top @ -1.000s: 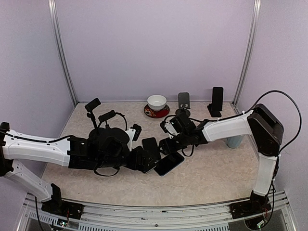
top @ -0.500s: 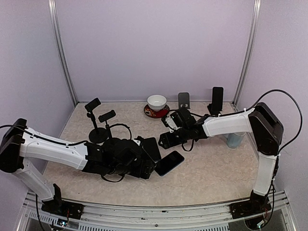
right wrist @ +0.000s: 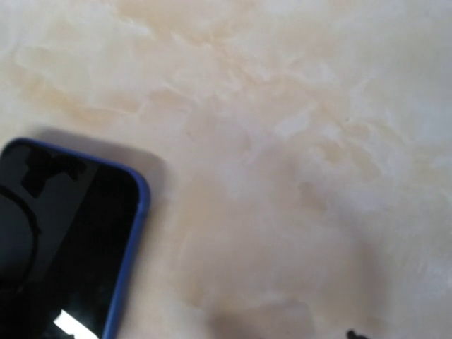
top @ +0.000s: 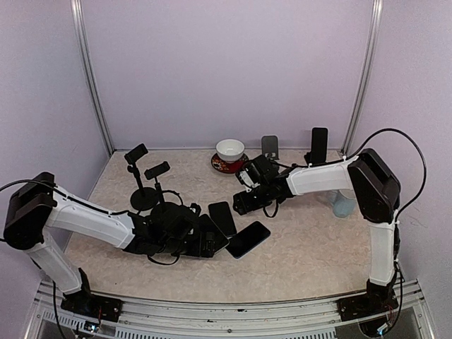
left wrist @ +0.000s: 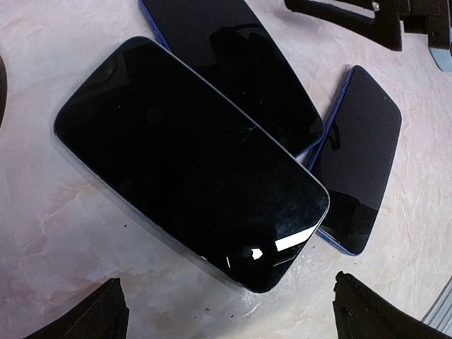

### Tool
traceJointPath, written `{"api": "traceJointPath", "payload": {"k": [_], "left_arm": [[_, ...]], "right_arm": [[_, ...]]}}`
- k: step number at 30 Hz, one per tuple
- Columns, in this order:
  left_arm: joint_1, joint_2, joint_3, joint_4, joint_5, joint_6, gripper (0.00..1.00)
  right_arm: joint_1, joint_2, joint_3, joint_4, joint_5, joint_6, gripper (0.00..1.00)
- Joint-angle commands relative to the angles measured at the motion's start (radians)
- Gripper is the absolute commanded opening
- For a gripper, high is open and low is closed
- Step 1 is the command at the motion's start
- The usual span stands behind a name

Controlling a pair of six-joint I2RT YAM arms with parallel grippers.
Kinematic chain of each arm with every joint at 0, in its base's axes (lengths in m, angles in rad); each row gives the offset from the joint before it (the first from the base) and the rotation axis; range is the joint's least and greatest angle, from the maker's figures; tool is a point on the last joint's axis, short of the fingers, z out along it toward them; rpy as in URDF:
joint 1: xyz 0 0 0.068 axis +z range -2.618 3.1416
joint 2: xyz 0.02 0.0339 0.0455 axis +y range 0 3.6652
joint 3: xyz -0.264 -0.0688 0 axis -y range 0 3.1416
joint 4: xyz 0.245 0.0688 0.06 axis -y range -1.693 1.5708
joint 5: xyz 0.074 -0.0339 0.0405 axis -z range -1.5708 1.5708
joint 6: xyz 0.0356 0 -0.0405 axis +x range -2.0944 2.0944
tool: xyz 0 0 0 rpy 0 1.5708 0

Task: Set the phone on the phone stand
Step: Move the phone to the center of the board.

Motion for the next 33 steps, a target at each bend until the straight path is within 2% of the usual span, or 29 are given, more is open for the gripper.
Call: {"api": "traceJointPath", "payload": {"k": [1, 15, 33], "left_arm": [[0.018, 0.041, -0.006, 0.109, 0.032, -0.011, 0.99], [0.06, 0.137, -0.004, 0.203, 0.044, -0.016, 0.99], [0.06, 0.143, 0.059, 0.276, 0.078, 0.02, 0.99]], "right_arm": [[-0.008, 0.034, 0.037, -0.03, 0.026, -0.015, 0.71], [-0.015, 0.098, 0.071, -0.068, 0.054, -0.034, 0.72], [0.046, 0.111, 0.037, -0.025, 0.005, -0.024, 0.72]]}}
